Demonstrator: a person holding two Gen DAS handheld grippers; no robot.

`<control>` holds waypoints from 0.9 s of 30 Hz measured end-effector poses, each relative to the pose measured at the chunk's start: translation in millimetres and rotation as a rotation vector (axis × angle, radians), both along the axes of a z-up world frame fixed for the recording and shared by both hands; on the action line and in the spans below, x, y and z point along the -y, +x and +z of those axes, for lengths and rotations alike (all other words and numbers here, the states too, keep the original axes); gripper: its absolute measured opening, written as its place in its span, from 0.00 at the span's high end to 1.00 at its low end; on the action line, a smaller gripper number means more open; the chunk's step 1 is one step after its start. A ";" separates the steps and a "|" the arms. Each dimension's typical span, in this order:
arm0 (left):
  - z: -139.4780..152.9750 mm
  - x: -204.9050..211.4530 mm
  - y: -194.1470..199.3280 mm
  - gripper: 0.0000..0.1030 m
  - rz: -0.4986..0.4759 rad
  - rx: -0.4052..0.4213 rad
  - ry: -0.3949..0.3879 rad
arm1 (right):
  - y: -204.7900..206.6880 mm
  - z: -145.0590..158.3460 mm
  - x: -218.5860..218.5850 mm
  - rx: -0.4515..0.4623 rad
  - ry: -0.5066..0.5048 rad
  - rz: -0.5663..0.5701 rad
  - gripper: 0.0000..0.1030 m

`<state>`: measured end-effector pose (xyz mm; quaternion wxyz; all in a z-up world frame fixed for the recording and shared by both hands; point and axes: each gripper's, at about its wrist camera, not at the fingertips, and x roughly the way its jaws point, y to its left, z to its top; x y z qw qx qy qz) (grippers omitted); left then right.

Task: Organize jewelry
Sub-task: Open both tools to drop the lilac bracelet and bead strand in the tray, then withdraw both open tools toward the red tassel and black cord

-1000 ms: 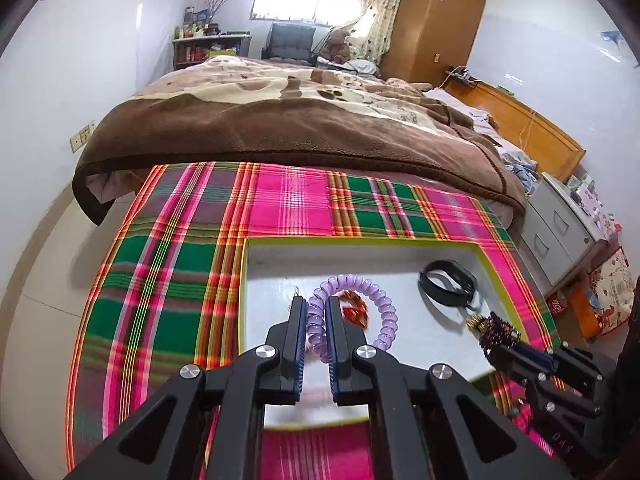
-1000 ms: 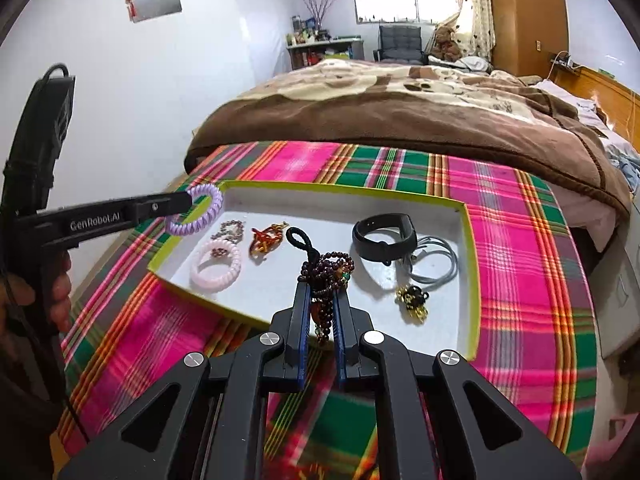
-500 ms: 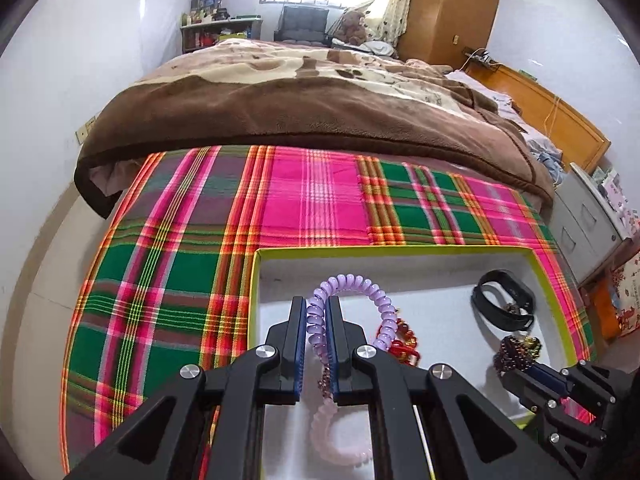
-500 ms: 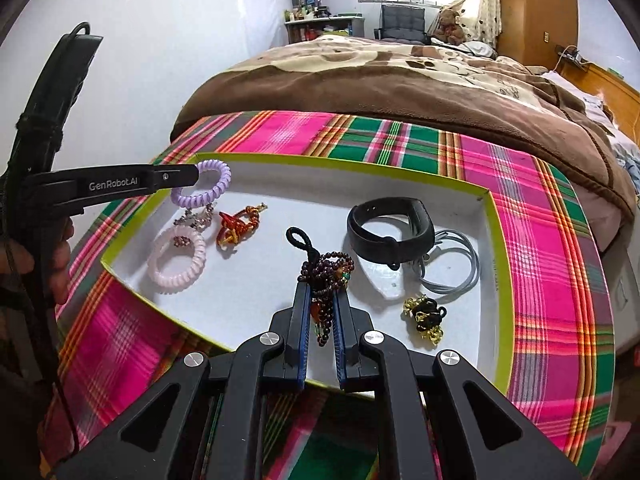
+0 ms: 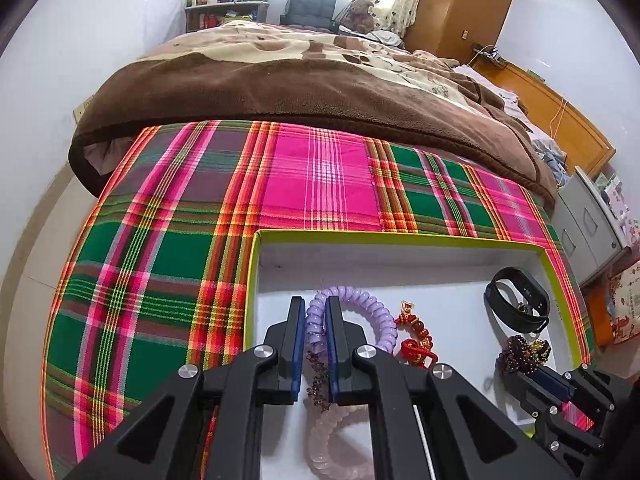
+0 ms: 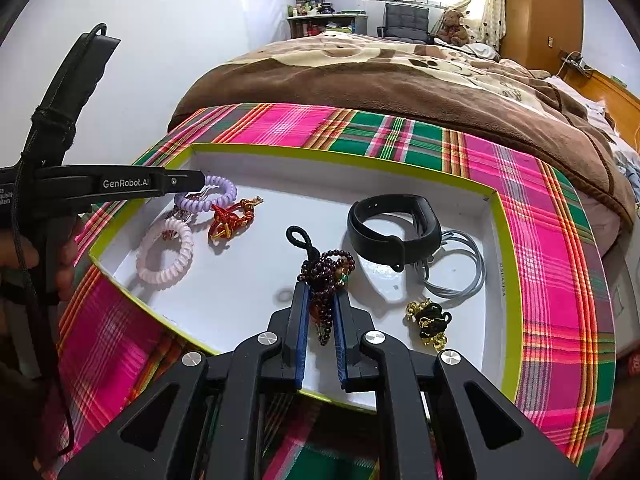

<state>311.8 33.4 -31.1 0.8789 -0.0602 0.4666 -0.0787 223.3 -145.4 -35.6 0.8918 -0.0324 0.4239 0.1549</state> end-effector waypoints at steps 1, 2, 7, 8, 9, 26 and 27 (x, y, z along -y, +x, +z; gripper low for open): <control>-0.1 0.1 -0.5 0.91 -0.004 0.001 0.001 | -0.2 0.2 -0.2 0.000 0.003 0.000 0.87; -0.2 0.9 -0.5 0.91 -0.006 0.001 0.005 | -0.3 0.2 -0.4 -0.001 0.006 0.000 0.86; 1.2 2.2 -2.8 0.91 -0.005 0.003 0.012 | -1.9 0.7 -0.4 -0.004 0.012 0.002 0.83; 1.4 2.9 -4.5 0.90 -0.008 0.005 0.016 | -1.9 0.6 -0.6 -0.002 0.010 0.001 0.81; 1.7 3.6 -6.2 0.90 -0.009 0.005 0.014 | -1.9 0.8 -0.5 -0.002 0.011 0.000 0.78; 24.1 6.0 -49.2 0.66 -0.037 0.069 -0.020 | -18.1 14.2 6.5 0.040 0.040 -0.038 0.63; 26.0 6.3 -52.7 0.66 -0.039 0.075 -0.021 | -20.4 16.0 7.5 0.045 0.045 -0.040 0.63</control>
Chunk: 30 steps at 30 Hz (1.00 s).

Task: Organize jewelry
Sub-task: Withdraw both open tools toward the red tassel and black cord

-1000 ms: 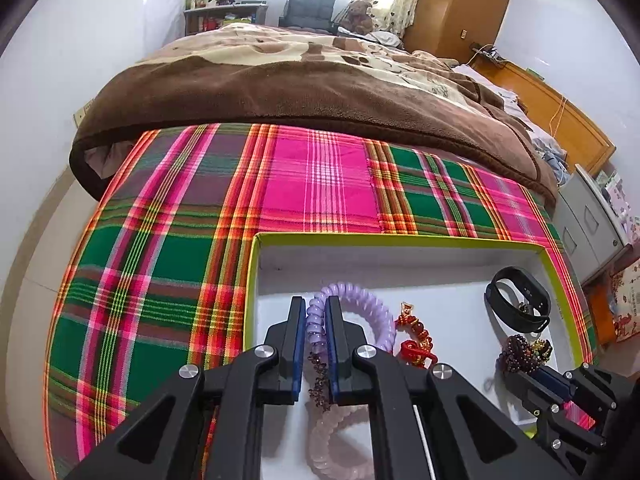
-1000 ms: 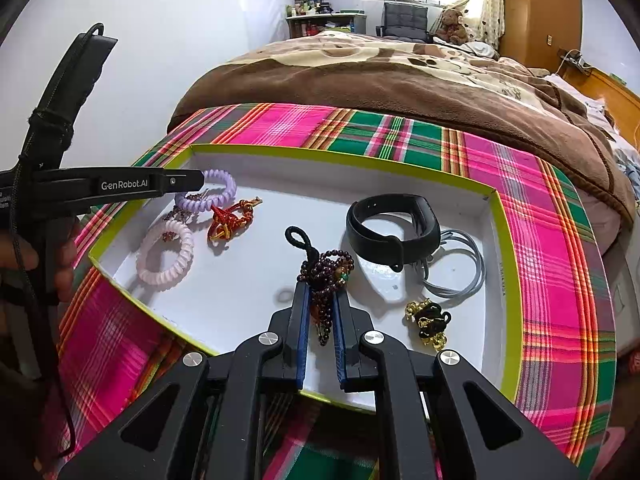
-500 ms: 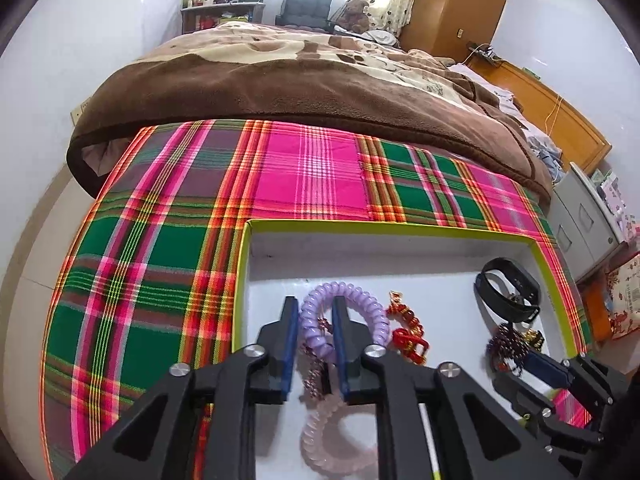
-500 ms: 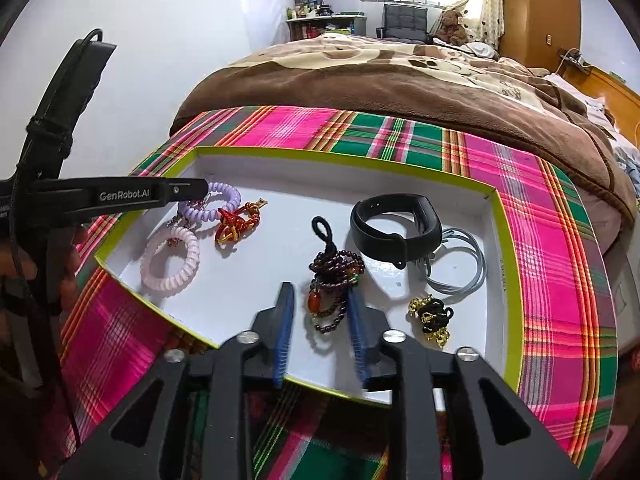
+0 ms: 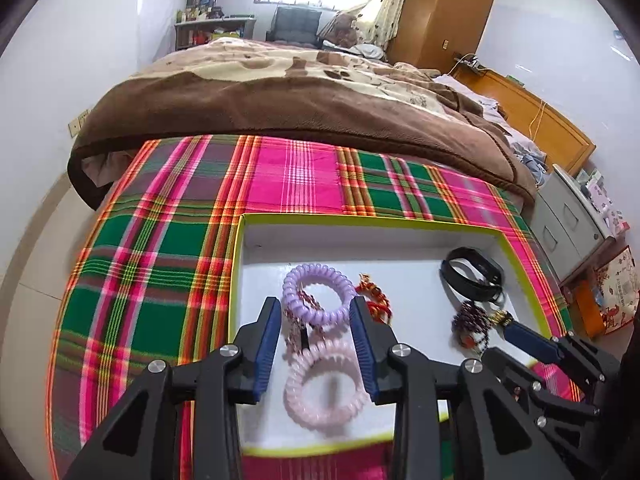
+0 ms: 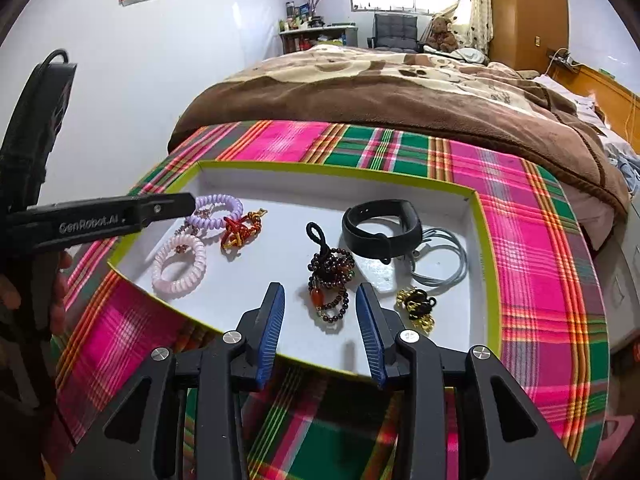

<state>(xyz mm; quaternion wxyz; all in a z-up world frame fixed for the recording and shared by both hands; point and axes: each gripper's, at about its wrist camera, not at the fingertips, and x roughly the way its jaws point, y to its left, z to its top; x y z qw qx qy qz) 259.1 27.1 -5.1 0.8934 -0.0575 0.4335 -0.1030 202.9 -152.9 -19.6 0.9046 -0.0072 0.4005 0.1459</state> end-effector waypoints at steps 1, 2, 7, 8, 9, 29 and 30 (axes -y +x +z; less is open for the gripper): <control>2.7 0.4 -5.4 0.66 -0.006 0.009 -0.005 | -2.5 1.8 1.0 0.005 0.007 -0.001 0.63; 4.4 0.6 -9.6 0.66 -0.006 0.013 -0.008 | -5.4 3.6 2.3 0.010 0.012 -0.003 0.62; 15.1 4.6 -39.5 0.65 -0.018 0.054 0.009 | -20.7 12.0 9.3 0.030 0.029 -0.020 0.58; 16.5 5.0 -45.1 0.65 -0.019 0.059 0.005 | -25.2 14.2 11.8 0.038 0.038 -0.024 0.55; 17.8 4.7 -50.7 0.65 -0.018 0.066 0.007 | -28.4 15.7 13.8 0.042 0.043 -0.028 0.55; 16.4 24.5 -149.5 0.59 -0.125 0.127 -0.049 | -102.8 18.7 64.7 0.068 0.042 -0.099 0.54; 15.3 26.9 -154.5 0.59 -0.132 0.129 -0.047 | -104.6 18.2 67.4 0.066 0.036 -0.104 0.54</control>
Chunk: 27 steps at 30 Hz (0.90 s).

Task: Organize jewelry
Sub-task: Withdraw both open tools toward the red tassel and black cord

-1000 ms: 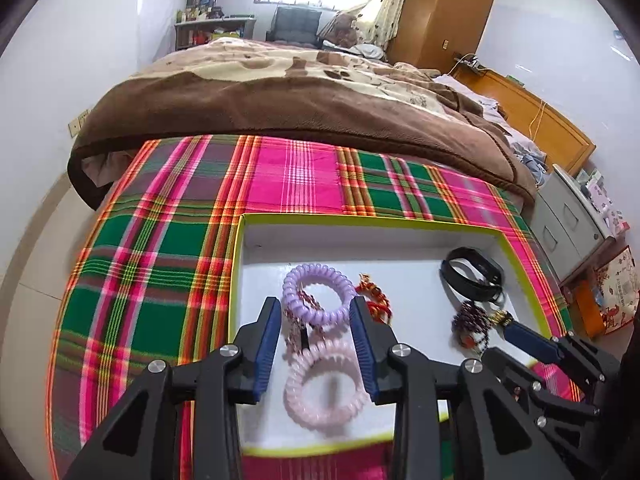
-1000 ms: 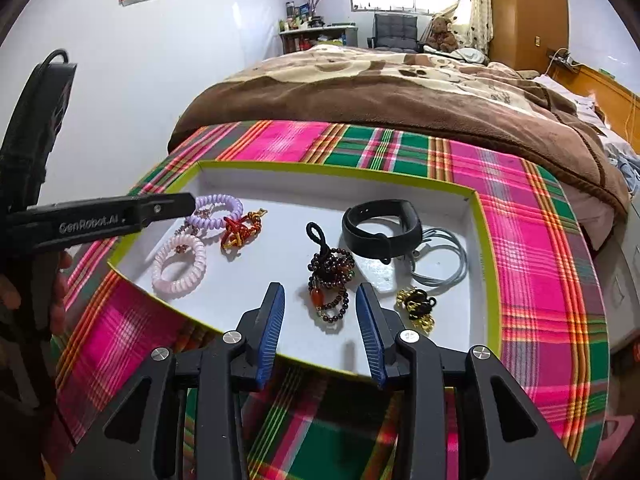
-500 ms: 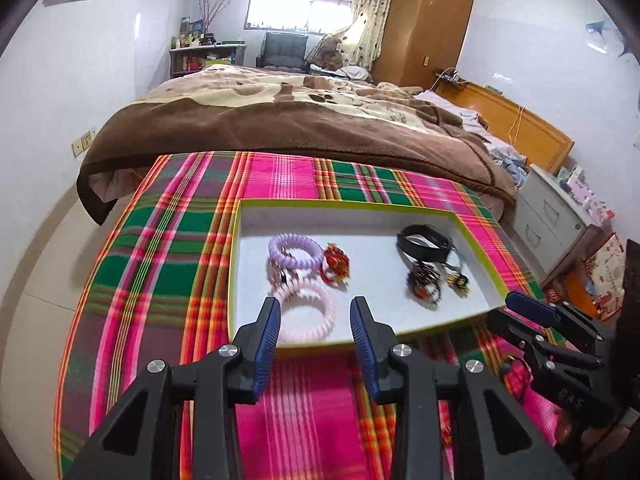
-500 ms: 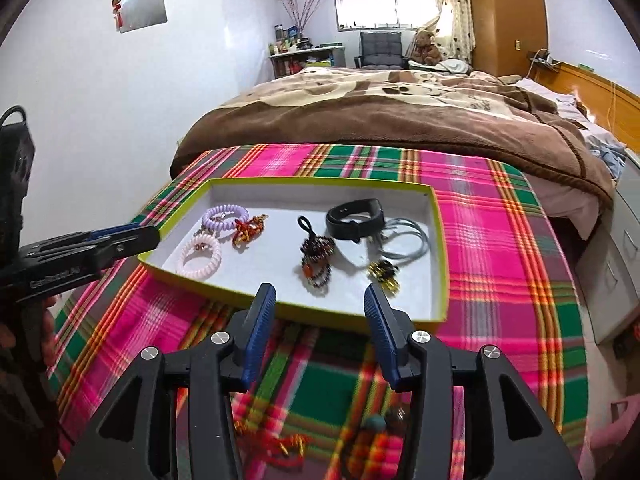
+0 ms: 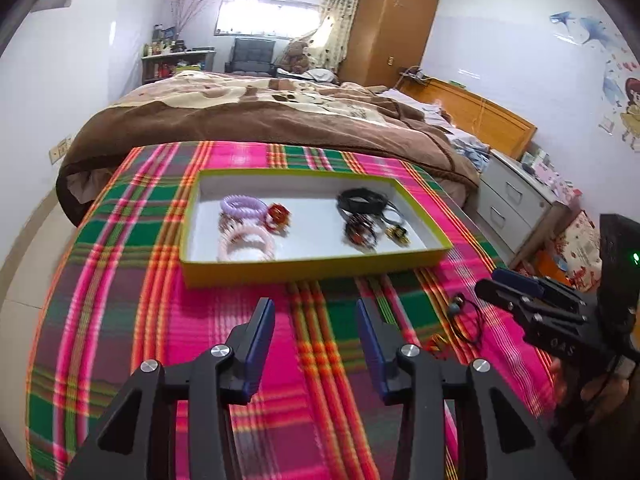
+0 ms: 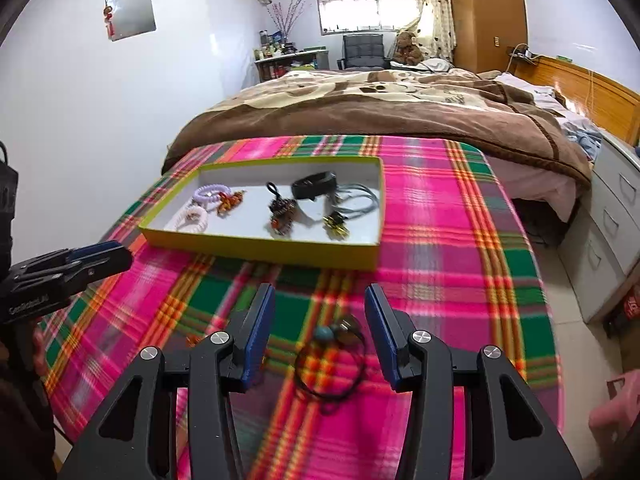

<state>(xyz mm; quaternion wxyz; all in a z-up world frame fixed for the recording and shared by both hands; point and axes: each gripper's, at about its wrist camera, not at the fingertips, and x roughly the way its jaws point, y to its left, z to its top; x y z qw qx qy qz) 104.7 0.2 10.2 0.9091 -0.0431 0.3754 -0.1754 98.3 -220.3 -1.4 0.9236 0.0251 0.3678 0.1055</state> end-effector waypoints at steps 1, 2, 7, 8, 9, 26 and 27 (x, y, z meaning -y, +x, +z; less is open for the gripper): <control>-1.0 2.6 -4.3 0.59 -0.007 0.002 0.004 | -1.9 -1.0 2.9 -0.003 -0.003 -0.004 0.54; -1.8 5.3 -8.2 0.59 -0.015 0.003 0.005 | -5.0 -2.7 7.0 -0.005 -0.005 -0.009 0.54; -5.8 13.3 -23.7 0.59 -0.049 0.005 -0.009 | -15.0 -13.2 22.9 -0.034 0.009 -0.039 0.54; -6.9 14.8 -25.0 0.59 -0.053 0.002 -0.010 | -17.1 -15.2 25.3 -0.040 0.014 -0.036 0.54; -8.7 17.1 -27.3 0.59 -0.063 -0.001 -0.008 | -19.1 -16.8 26.6 -0.045 0.018 -0.028 0.54; -20.9 24.3 -44.9 0.59 -0.078 -0.041 0.003 | 11.1 -30.6 5.9 -0.113 0.029 0.029 0.47; -20.5 23.8 -45.2 0.59 -0.077 -0.042 -0.001 | 14.5 -32.3 3.7 -0.123 0.013 0.020 0.47</control>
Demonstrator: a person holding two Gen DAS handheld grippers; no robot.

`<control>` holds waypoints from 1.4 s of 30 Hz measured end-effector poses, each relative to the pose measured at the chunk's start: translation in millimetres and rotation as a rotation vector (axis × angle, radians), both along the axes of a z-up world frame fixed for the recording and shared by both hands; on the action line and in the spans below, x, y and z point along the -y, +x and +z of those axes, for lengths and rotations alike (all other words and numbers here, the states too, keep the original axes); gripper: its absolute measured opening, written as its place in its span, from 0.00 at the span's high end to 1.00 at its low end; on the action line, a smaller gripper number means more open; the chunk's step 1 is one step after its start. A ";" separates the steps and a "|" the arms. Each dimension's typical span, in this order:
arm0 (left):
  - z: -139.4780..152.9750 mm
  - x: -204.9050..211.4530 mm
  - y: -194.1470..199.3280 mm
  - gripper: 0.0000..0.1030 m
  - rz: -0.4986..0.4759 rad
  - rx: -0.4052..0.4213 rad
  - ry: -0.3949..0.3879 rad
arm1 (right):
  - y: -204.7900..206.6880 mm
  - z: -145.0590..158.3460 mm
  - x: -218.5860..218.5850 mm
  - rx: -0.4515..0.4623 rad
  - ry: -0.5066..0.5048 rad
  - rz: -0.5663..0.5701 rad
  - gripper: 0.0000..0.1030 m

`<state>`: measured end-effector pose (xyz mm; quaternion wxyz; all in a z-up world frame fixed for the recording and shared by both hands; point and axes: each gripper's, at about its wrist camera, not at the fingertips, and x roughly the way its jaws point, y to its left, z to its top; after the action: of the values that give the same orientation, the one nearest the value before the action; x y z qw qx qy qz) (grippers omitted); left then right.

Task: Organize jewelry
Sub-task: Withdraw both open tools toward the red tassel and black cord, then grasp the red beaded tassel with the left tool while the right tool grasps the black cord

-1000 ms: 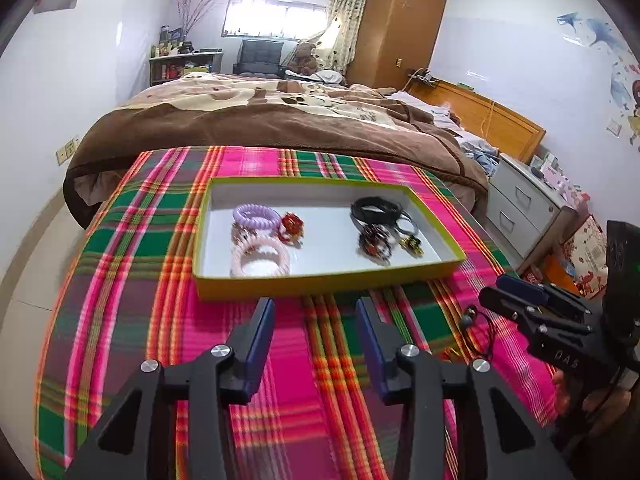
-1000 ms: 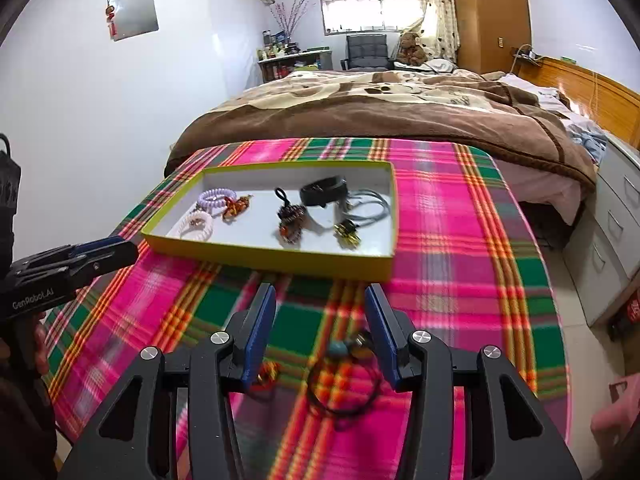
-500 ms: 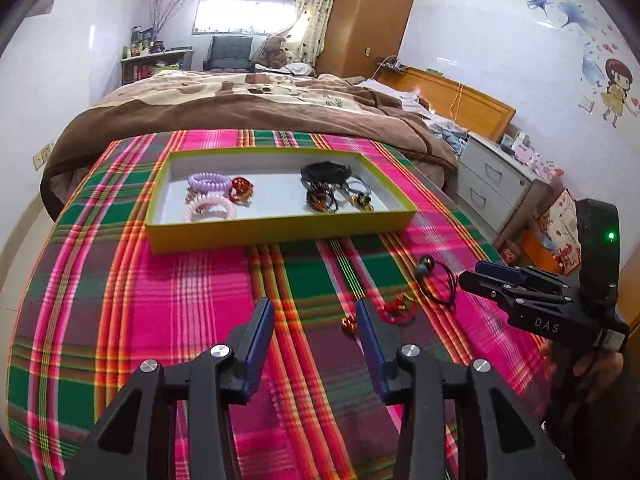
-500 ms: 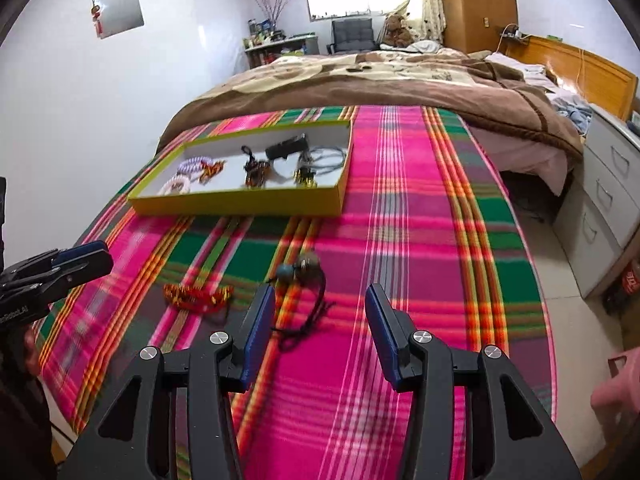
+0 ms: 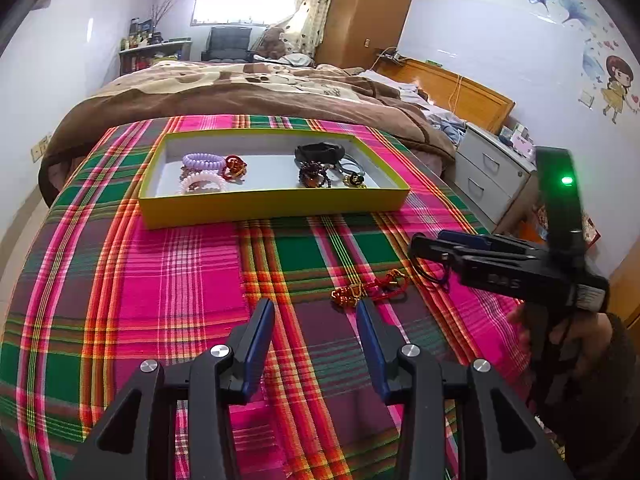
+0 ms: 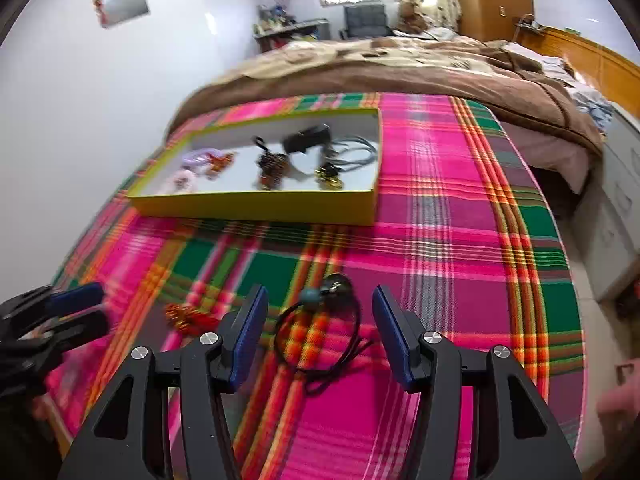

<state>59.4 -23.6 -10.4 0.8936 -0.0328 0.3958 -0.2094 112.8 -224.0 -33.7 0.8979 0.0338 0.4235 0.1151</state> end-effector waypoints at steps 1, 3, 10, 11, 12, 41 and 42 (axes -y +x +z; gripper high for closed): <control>0.3 -0.2 -0.3 0.59 0.001 0.000 -0.001 | 2.6 -1.7 -1.5 -0.006 -0.009 -0.001 0.47; 0.5 -0.6 -0.6 0.59 0.002 -0.003 0.003 | 7.1 -4.5 -7.9 -0.014 -0.027 0.007 0.47; -1.4 -0.9 1.9 0.59 0.009 -0.014 0.010 | 10.1 -10.3 -10.4 -0.032 -0.082 -0.034 0.47; -2.2 -0.3 2.8 0.59 0.009 -0.016 0.011 | 8.9 -10.3 -10.7 -0.030 -0.090 -0.035 0.47; -2.8 0.1 3.5 0.59 0.008 -0.017 0.012 | 7.7 -10.3 -11.6 -0.029 -0.099 -0.032 0.54; -17.1 80.6 35.2 0.54 -0.221 0.030 0.188 | -26.9 16.8 16.1 0.054 0.000 -0.028 0.87; -17.8 81.6 37.1 0.54 -0.224 0.023 0.185 | -28.1 16.2 16.5 0.053 0.002 -0.025 0.87</control>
<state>96.5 -105.2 -28.2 0.8682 0.0965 0.4044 -0.2708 84.7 -240.5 -17.5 0.9101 0.0369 0.3990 0.1054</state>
